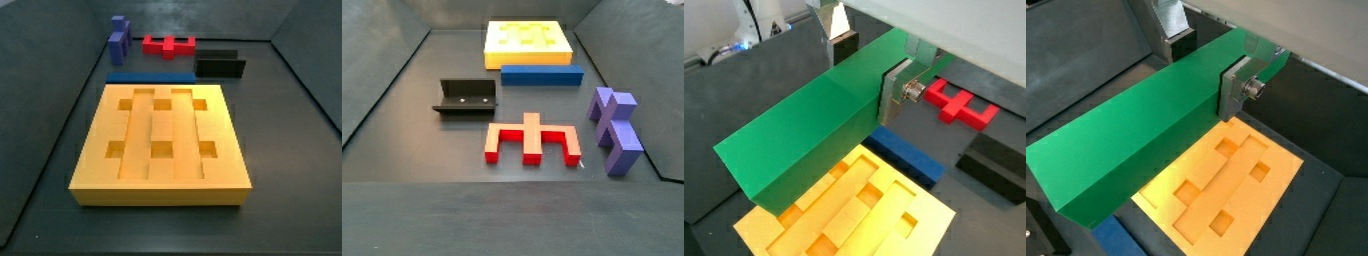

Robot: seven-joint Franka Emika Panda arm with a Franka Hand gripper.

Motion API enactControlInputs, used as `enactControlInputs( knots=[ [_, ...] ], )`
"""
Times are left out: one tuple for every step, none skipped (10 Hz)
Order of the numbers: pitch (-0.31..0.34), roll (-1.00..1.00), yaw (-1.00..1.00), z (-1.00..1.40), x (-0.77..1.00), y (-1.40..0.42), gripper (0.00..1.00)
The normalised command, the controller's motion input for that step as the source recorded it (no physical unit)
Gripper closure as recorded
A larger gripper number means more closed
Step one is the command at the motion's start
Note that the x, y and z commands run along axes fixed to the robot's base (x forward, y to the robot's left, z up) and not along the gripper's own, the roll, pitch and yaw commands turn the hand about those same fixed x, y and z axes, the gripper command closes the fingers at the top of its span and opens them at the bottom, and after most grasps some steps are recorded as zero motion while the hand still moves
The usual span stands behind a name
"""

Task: Pick up the green object. Move up. Move to above the board. Insert the green object.
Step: Insert the green object.

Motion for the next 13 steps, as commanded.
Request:
enactControlInputs(
  knots=[
    [-0.219, 0.07, 0.14, -0.83, -0.26, -0.03, 1.00],
    [-0.131, -0.05, 0.06, -0.83, -0.23, -0.02, 1.00],
    [-0.044, -0.19, 0.15, -0.71, -0.18, 0.00, 1.00],
    [-0.046, -0.24, 0.20, -0.59, -0.13, -0.02, 1.00],
    [-0.053, -0.26, 0.19, -0.55, -0.12, -0.06, 1.00],
    [-0.023, -0.21, 0.16, -0.64, -0.01, -0.25, 1.00],
    [0.000, -0.11, 0.15, -0.82, 0.00, -0.48, 1.00],
    [0.000, 0.00, 0.04, -0.89, 0.00, -0.56, 1.00],
    [0.000, -0.06, 0.00, -0.89, 0.00, -0.38, 1.00],
    [0.000, -0.10, 0.00, -0.91, 0.00, -0.17, 1.00],
    [-0.050, -0.08, 0.00, -0.94, 0.00, -0.12, 1.00],
    [-0.109, 0.00, -0.11, -0.84, 0.00, -0.09, 1.00],
    [-0.123, 0.08, -0.05, -0.70, 0.00, -0.07, 1.00]
  ],
)
